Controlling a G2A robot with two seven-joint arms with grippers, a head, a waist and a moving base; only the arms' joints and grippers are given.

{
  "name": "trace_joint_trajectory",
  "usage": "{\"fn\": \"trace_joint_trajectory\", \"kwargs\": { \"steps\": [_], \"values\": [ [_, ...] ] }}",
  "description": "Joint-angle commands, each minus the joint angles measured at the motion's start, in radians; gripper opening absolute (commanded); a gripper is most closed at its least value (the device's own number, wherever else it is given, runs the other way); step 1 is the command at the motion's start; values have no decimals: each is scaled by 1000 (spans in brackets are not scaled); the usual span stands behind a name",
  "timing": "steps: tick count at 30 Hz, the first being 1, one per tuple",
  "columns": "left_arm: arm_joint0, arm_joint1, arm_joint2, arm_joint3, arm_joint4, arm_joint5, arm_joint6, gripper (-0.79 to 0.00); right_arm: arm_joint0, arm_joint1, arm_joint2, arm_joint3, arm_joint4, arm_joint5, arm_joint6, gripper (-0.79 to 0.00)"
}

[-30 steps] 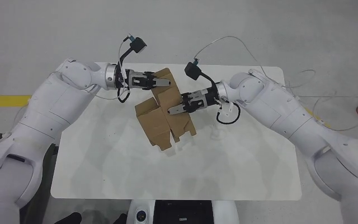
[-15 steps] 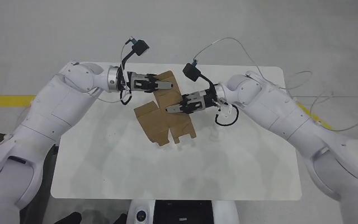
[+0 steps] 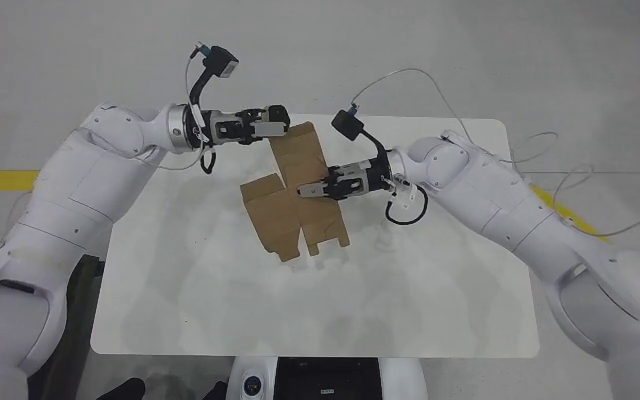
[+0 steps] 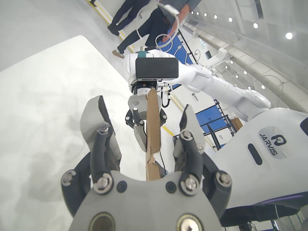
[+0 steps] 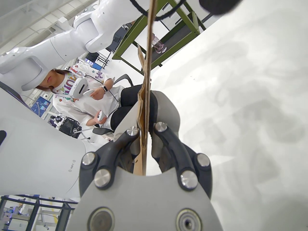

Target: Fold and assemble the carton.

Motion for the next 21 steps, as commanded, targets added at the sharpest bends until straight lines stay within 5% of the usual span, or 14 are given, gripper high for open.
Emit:
{"fn": "trace_joint_trajectory", "kwargs": {
  "steps": [1, 11, 21],
  "values": [
    [8, 8, -16, 19, 9, -17, 18, 0, 3, 4, 0, 13, 56, 13, 13, -785],
    [90, 34, -48, 36, 58, -73, 74, 0, -28, 16, 79, 97, 288, 119, 119, -785],
    [135, 37, -75, 48, 83, -84, 89, 0, -42, 4, 138, 154, 320, 153, 152, -785]
  ]
}}
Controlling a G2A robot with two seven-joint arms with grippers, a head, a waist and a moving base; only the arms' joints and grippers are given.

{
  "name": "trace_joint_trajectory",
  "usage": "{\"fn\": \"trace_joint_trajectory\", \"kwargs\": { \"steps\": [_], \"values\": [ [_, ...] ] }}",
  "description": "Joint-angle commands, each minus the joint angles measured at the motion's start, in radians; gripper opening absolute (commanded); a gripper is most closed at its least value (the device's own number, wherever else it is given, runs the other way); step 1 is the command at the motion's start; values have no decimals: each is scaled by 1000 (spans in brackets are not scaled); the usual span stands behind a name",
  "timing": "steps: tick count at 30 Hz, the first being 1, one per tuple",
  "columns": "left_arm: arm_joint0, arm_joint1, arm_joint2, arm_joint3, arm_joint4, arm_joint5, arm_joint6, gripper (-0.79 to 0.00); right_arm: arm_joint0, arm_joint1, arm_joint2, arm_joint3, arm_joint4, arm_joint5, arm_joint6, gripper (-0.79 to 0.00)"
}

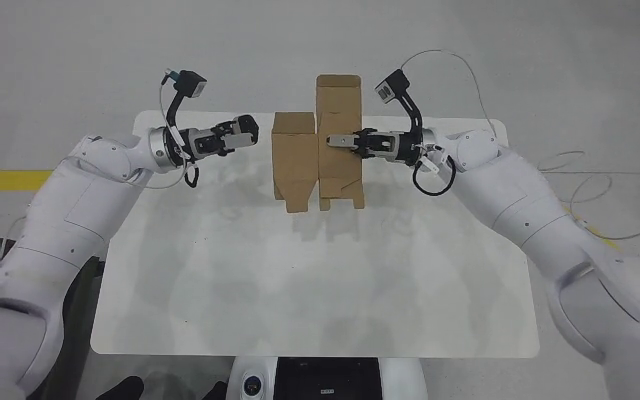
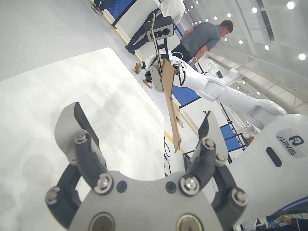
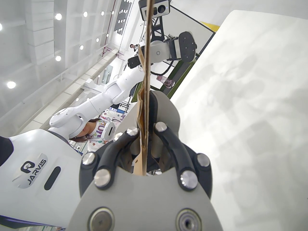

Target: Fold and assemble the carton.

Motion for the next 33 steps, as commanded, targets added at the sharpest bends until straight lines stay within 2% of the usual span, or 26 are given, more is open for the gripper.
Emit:
{"fn": "trace_joint_trajectory", "kwargs": {
  "steps": [1, 9, 16, 22, 27, 33],
  "values": [
    [0, 0, 0, 0, -1, 0, 0, 0, 0, 0, 0, 0, 0, 0, 0, -785],
    [0, 0, 0, 0, -1, 0, 0, 0, 0, 0, 0, 0, 0, 0, 0, -785],
    [75, 5, -23, -102, 72, 69, 85, 0, -69, 18, 47, -35, -86, 137, -179, -785],
    [136, -13, -2, -176, 129, 127, 148, 0, -147, 55, 116, -125, -138, 228, -294, -785],
    [156, -36, 12, -192, 184, 158, 221, 0, -208, 98, 184, -220, -211, 312, -349, -785],
    [179, -56, 4, -190, 133, 188, 245, 0, -295, 147, 274, -339, -278, 400, -393, -785]
  ]
}}
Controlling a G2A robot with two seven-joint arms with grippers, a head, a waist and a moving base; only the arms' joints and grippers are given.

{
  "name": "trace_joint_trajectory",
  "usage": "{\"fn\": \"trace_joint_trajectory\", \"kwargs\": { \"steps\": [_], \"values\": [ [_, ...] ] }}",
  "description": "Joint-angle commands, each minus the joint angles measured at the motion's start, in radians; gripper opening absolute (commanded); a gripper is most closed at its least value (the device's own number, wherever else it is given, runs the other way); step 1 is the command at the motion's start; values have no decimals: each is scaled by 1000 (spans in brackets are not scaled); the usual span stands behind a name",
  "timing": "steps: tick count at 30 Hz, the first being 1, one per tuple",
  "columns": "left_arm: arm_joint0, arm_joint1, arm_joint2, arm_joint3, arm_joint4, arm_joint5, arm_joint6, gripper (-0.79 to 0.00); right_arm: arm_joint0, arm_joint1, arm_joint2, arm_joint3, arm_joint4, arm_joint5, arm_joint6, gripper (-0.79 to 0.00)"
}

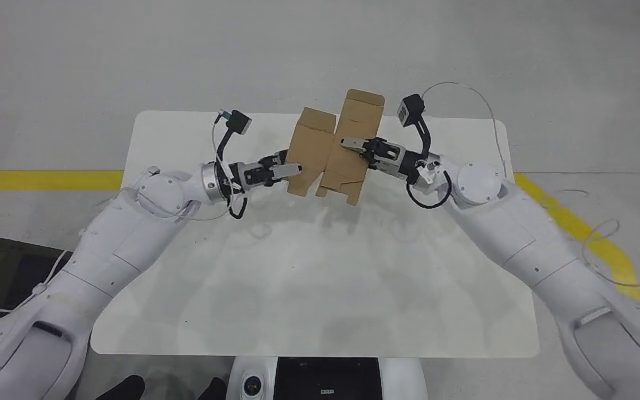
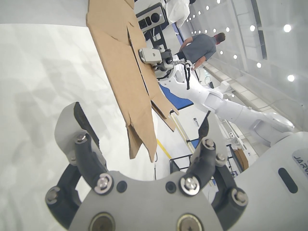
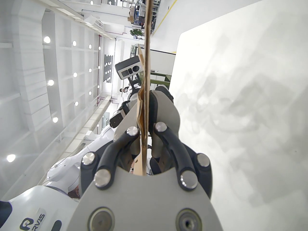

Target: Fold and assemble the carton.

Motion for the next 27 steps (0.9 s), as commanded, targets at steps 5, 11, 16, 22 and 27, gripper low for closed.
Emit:
{"fn": "trace_joint_trajectory", "kwargs": {
  "steps": [5, 11, 16, 22, 27],
  "values": [
    [15, -18, -7, 8, -51, 47, -17, -653, -78, 33, 82, -103, -46, 62, -22, -785],
    [20, -40, -5, 16, -153, 121, -103, -785, -130, 45, 139, -165, -92, 91, -41, -785],
    [20, -55, -13, 33, -206, 146, -168, -785, -163, 48, 175, -189, -120, 102, -50, -785],
    [24, -70, -28, 49, -236, 162, -207, -785, -186, 44, 204, -203, -143, 118, -48, -785],
    [26, -81, -46, 64, -273, 187, -245, -785, -196, 38, 225, -204, -150, 115, -35, 0]
  ]
}}
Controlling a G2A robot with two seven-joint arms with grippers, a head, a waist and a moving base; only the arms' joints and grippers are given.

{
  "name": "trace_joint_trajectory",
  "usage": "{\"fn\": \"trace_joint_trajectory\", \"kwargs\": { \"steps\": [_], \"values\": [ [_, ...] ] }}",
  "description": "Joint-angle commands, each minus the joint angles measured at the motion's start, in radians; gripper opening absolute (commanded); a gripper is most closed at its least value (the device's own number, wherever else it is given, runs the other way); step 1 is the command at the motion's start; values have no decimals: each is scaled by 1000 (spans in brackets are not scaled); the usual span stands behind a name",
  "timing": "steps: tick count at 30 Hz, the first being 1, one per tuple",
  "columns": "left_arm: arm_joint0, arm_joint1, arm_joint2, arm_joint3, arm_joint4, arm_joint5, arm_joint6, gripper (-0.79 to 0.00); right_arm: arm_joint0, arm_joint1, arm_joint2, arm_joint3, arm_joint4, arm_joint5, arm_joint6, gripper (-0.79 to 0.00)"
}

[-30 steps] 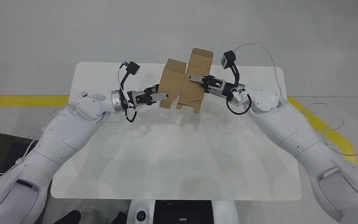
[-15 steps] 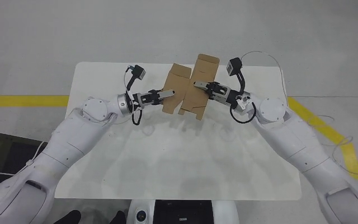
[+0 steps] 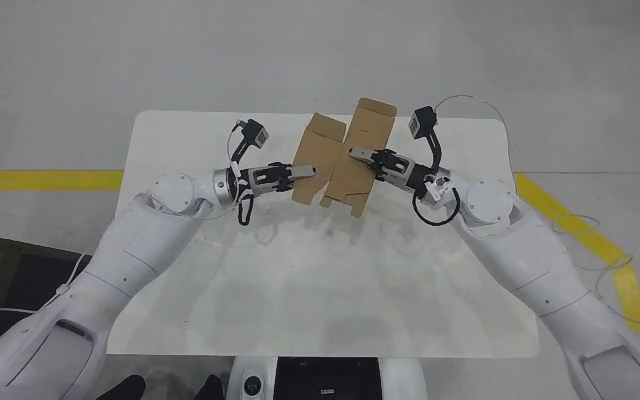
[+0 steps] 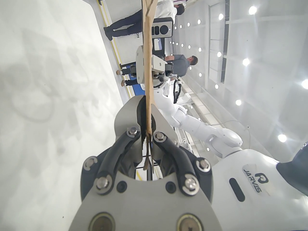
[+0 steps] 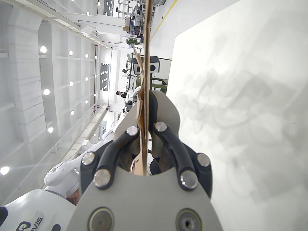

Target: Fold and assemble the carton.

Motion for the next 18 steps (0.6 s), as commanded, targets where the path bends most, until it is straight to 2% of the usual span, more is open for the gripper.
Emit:
{"fn": "trace_joint_trajectory", "kwargs": {
  "steps": [1, 6, 10, 18],
  "values": [
    [-2, -4, -10, 11, -19, 16, -20, -785, -3, -2, 11, 7, 0, -8, 7, 0],
    [-25, -6, -42, 68, -37, 55, -99, -785, -12, -2, 47, 35, -16, -56, 39, 0],
    [-55, -5, -63, 121, -21, 96, -203, -785, -18, -4, 75, 82, -6, -111, 79, 0],
    [-89, -6, -81, 190, 15, 113, -404, -785, 41, -24, 72, 187, 31, -121, 268, 0]
  ]
}}
